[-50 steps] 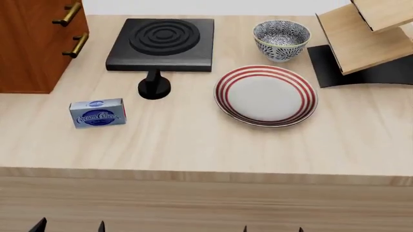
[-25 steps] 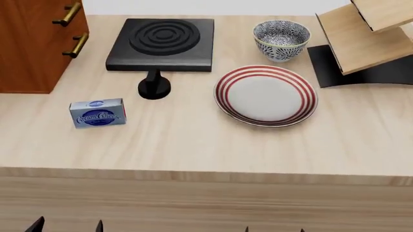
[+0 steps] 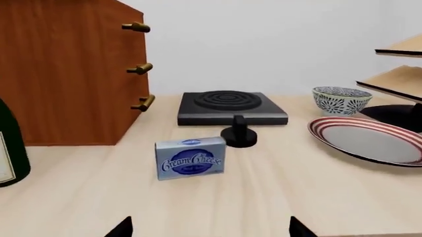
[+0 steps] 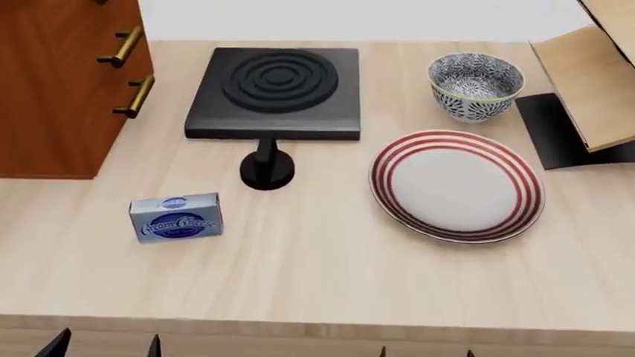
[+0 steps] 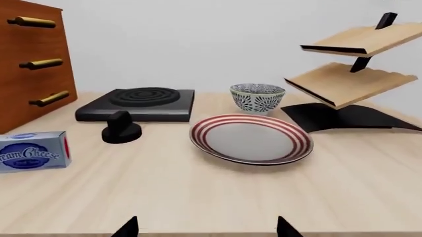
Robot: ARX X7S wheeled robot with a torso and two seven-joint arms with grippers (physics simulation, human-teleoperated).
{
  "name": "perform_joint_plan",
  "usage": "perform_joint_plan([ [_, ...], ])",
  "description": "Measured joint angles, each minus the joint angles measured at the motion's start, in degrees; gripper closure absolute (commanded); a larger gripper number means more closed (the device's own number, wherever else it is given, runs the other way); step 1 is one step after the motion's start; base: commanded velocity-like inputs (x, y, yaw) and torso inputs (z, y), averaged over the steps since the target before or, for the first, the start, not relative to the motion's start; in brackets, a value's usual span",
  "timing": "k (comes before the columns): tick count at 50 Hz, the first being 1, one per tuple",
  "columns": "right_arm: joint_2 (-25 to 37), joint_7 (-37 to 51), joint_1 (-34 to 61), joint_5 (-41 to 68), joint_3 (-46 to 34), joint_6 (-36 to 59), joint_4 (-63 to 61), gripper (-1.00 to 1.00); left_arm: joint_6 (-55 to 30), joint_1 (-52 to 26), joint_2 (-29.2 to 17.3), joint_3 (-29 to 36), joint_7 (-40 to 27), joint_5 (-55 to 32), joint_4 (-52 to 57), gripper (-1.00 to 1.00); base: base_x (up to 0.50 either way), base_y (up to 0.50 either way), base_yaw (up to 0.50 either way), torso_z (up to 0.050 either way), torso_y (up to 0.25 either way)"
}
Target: Pick up the cream cheese and put it in the bowl.
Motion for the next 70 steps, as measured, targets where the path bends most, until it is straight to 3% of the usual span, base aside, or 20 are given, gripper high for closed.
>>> perform_joint_plan([
  [54, 2.3, 1.9, -0.4, 1.8, -1.8, -1.2, -1.8, -1.0, -0.6, -0.1, -2.2, 1.2, -2.2, -2.6, 3.1, -1.0, 0.5, 0.02, 0.0, 0.0, 0.0],
  [70, 3.2, 1.2, -0.9, 2.9, -2.1, -3.4, -2.3, -1.0, -1.0, -0.1, -2.9, 1.5, -3.1, -3.2, 4.1, -1.0, 0.16, 0.01, 0.0, 0.0, 0.001],
])
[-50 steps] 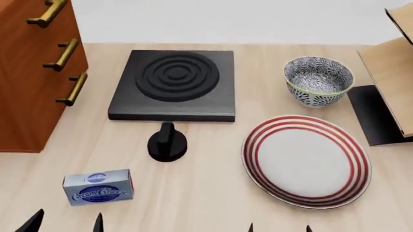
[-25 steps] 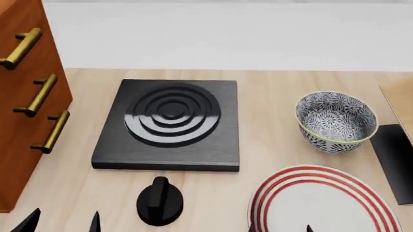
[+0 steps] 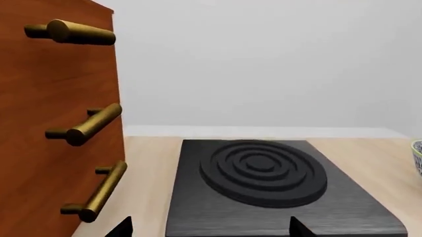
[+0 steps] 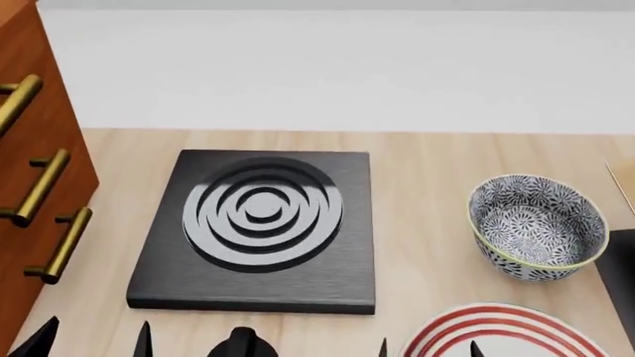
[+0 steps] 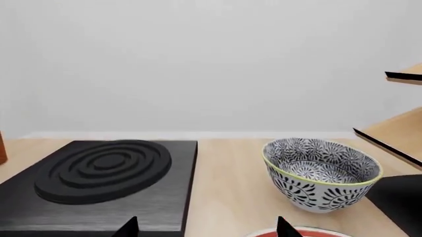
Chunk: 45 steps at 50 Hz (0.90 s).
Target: Pick up the cream cheese and put it in the bowl.
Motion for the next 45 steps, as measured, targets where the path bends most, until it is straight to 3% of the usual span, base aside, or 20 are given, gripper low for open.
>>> perform_joint_plan([
  [11, 0.8, 0.6, -0.3, -0.1, -0.1, 0.2, -2.0, -1.0, -1.6, -0.1, -1.1, 0.0, -0.3, -1.5, 2.3, -1.0, 0.03, 0.0, 0.0, 0.0, 0.0],
  [22, 3.6, 1.7, 2.4, 0.8, 0.1, 9.9, -13.2, -1.0, -12.7, -4.8, -4.2, -1.6, -2.6, -4.9, 13.0, -1.0, 0.0, 0.0, 0.0, 0.0, 0.0],
  [36, 7.7, 4.1, 20.4, 10.1, 5.4, 39.1, -30.3, -1.0, -42.7, -27.6, -7.3, -8.5, -8.6, -19.7, 24.6, -1.0, 0.0, 0.0, 0.0, 0.0, -0.006],
  [45, 9.0, 5.3, 29.4, 16.3, 9.7, 52.2, -35.9, -1.0, -57.6, -40.4, -8.1, -12.3, -12.9, -27.8, 28.5, -1.0, 0.0, 0.0, 0.0, -0.001, -0.24],
])
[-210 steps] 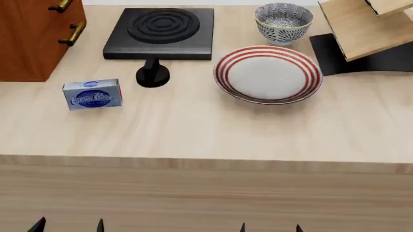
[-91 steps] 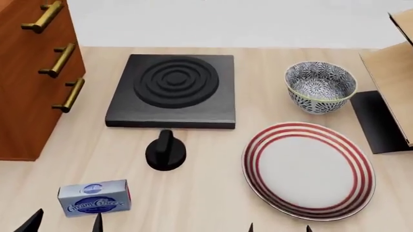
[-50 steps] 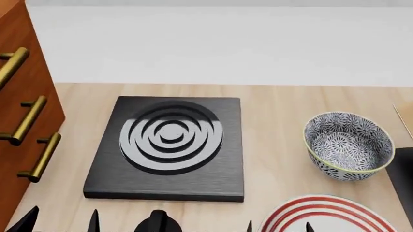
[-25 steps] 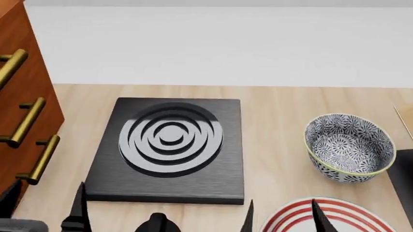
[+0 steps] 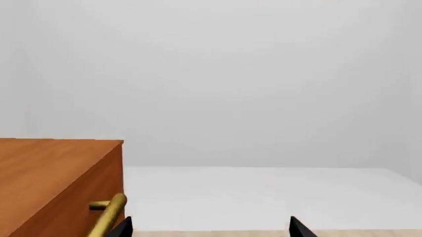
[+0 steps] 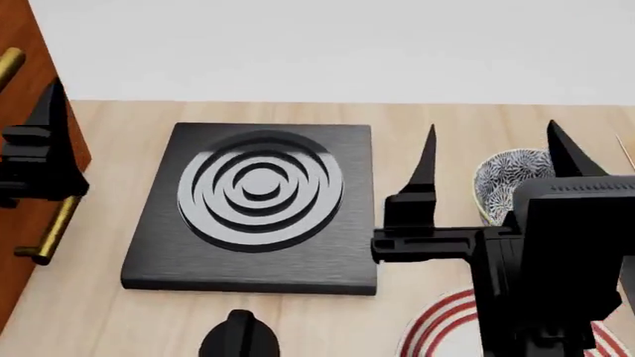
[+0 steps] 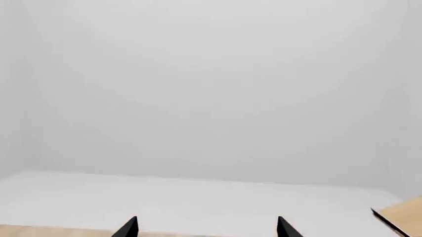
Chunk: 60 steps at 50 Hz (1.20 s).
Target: Pick up the cream cheese and put it in the bowl.
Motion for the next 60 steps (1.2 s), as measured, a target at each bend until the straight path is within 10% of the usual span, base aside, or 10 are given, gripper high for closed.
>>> perform_joint_plan([
  [60, 1.5, -0.3, 12.1, 22.9, 14.4, 20.4, -6.5, -1.0, -17.3, -15.6, -2.0, -3.4, -7.0, -11.5, 2.3, -1.0, 0.0, 0.0, 0.0, -0.001, -0.189],
])
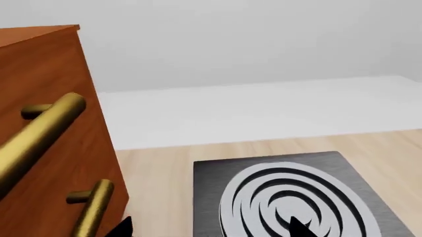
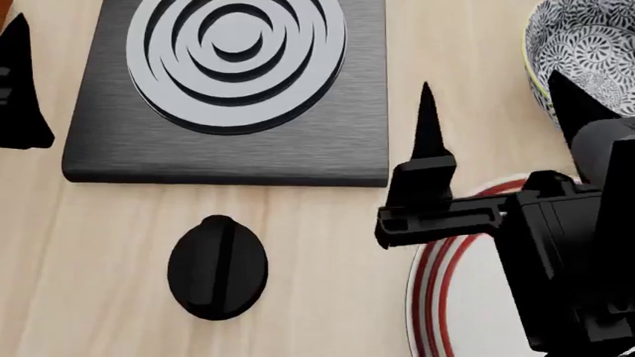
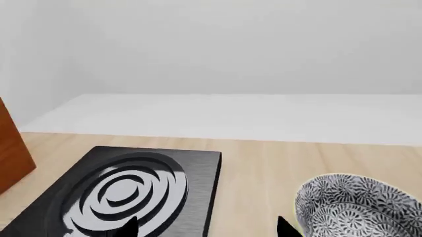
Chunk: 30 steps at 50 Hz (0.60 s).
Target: Pick up the cream cheese and put it in the bowl.
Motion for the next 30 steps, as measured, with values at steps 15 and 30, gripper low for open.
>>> perform_joint_plan([
  [15, 0.0, -2.5, 2.3, 27.3, 9.1, 7.1, 3.1, -1.0, -5.4, -3.7, 0.3, -2.9, -1.6, -6.3, -0.6, -1.0, 0.0, 0.0, 0.0, 0.0, 0.0],
  [30, 2.4, -9.1, 0.0, 36.3, 7.9, 10.0, 0.9, -1.0, -6.3, -5.0, 0.1, -3.4, -3.7, -9.2, -0.8, -1.0, 0.0, 0.0, 0.0, 0.0, 0.0],
])
